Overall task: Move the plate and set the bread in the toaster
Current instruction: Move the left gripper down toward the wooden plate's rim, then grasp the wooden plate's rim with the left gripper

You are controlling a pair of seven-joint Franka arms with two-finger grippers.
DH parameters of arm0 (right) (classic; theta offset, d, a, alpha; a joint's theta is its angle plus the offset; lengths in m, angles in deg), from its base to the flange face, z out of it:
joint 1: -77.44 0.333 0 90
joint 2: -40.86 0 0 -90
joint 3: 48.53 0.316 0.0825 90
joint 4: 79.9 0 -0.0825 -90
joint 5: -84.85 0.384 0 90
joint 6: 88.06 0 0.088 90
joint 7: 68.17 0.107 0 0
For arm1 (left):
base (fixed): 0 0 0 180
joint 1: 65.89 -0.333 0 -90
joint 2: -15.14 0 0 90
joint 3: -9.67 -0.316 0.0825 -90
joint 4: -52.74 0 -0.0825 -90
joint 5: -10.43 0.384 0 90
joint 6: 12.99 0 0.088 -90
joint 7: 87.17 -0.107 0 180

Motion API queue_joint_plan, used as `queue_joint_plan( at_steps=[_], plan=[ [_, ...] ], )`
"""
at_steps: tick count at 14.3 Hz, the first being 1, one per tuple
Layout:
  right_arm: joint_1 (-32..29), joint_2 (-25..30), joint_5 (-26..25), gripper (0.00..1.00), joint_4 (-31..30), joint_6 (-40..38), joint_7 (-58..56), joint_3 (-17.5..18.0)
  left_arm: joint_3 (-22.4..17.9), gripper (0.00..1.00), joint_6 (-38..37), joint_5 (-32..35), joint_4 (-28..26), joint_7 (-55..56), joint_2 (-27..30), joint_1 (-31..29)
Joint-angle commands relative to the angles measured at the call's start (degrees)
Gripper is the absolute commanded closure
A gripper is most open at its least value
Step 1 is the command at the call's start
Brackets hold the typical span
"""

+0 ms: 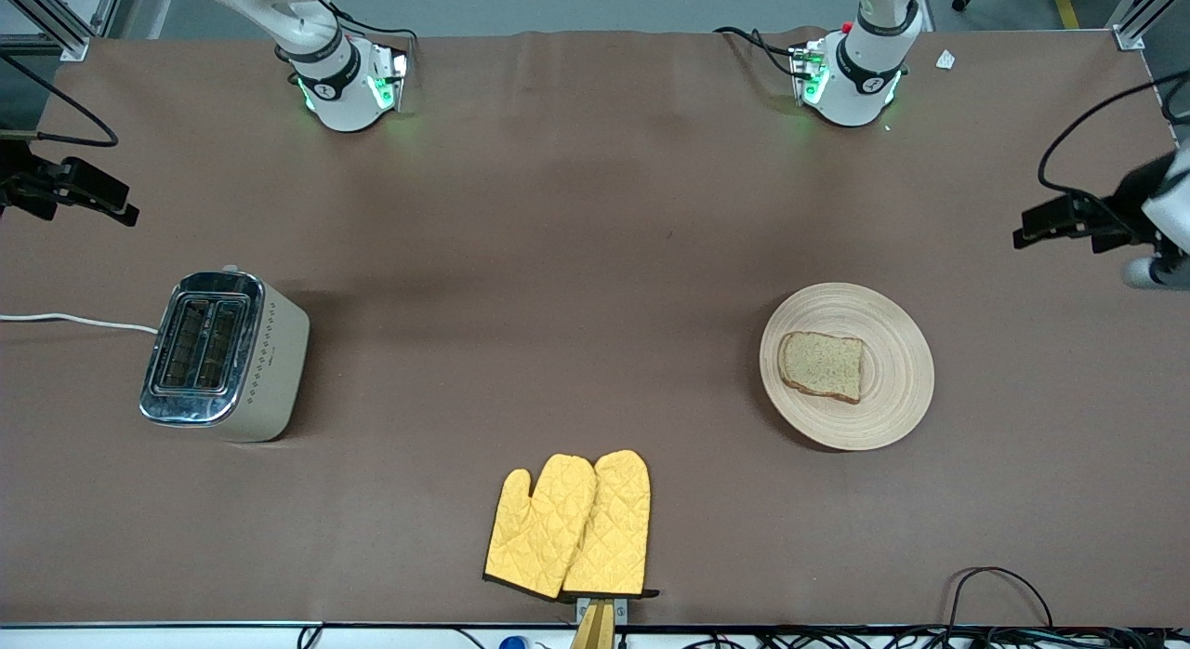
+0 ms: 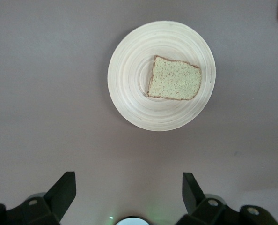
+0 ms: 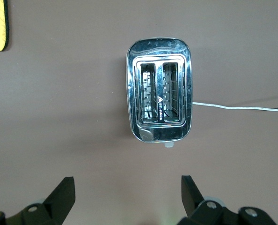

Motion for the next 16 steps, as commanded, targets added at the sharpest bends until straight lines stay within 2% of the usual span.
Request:
queue_joint_plan(
  at_steps=[1,9,16],
  plan=[
    [-0.93,-0.18,0.38,0.0,0.7,-0.59,0.62,0.61,0.26,0.0,2.08,-3.65,1.02,-2.23,-7.54,-3.06],
    [-1.02,-0.27,0.38,0.0,0.7,-1.56,0.36,0.61,0.26,0.0,11.66,-14.72,1.1,-17.43,-26.52,-10.27],
    [-0.84,-0.27,0.47,0.0,0.7,-1.56,0.45,0.61,0.44,0.0,13.43,-25.97,1.1,-24.74,-35.68,-14.06]
  ],
)
